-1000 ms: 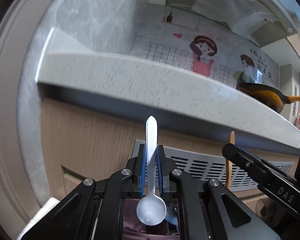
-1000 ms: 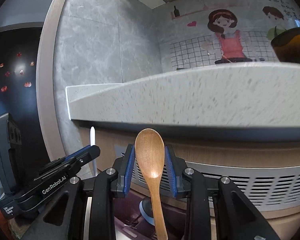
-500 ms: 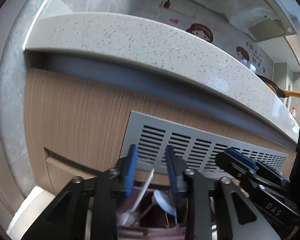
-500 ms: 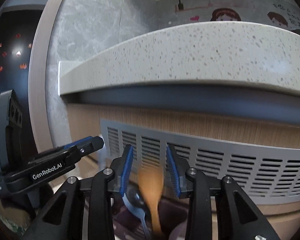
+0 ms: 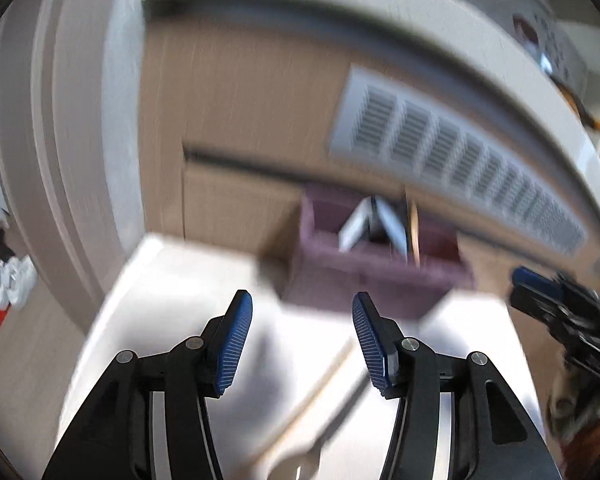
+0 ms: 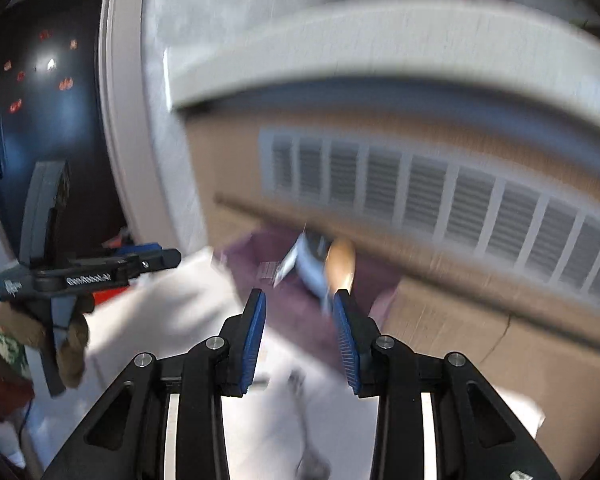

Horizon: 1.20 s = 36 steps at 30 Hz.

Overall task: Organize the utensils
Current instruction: 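Lift both spoons into the purple caddy and open both grippers, then grasp a wooden chopstick with the right gripper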

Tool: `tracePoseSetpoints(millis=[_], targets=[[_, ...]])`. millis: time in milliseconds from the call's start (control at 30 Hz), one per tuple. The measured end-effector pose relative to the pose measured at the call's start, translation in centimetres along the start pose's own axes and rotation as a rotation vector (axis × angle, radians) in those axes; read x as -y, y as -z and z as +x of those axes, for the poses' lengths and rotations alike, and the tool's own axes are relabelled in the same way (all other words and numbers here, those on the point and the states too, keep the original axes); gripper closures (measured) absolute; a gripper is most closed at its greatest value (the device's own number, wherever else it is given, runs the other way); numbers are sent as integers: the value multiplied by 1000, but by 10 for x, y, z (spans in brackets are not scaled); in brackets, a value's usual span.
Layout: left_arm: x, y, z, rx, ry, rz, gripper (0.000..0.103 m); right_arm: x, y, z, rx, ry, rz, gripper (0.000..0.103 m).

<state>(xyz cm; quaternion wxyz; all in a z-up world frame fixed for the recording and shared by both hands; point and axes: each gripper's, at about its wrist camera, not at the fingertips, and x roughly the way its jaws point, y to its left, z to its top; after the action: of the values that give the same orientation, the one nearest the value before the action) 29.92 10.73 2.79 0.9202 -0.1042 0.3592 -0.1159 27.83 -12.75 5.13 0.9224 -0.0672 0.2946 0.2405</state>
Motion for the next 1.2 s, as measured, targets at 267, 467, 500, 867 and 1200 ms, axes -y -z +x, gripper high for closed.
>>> tracePoseSetpoints(millis=[267, 467, 500, 867, 1200], targets=[[-3, 56, -4, -159, -45, 66, 50, -11, 58, 53, -291, 13, 0, 70], [7, 68, -4, -190, -54, 123, 50, -15, 67, 69, -331, -48, 84, 70], [5, 68, -6, -182, -83, 126, 50, -19, 65, 72, -333, -64, 101, 70], [-48, 64, -30, -141, -265, 37, 50, -83, 37, 137, -296, 22, 35, 72], [-51, 73, -27, -152, -222, 23, 50, -88, 76, 87, -375, -32, -152, 73]])
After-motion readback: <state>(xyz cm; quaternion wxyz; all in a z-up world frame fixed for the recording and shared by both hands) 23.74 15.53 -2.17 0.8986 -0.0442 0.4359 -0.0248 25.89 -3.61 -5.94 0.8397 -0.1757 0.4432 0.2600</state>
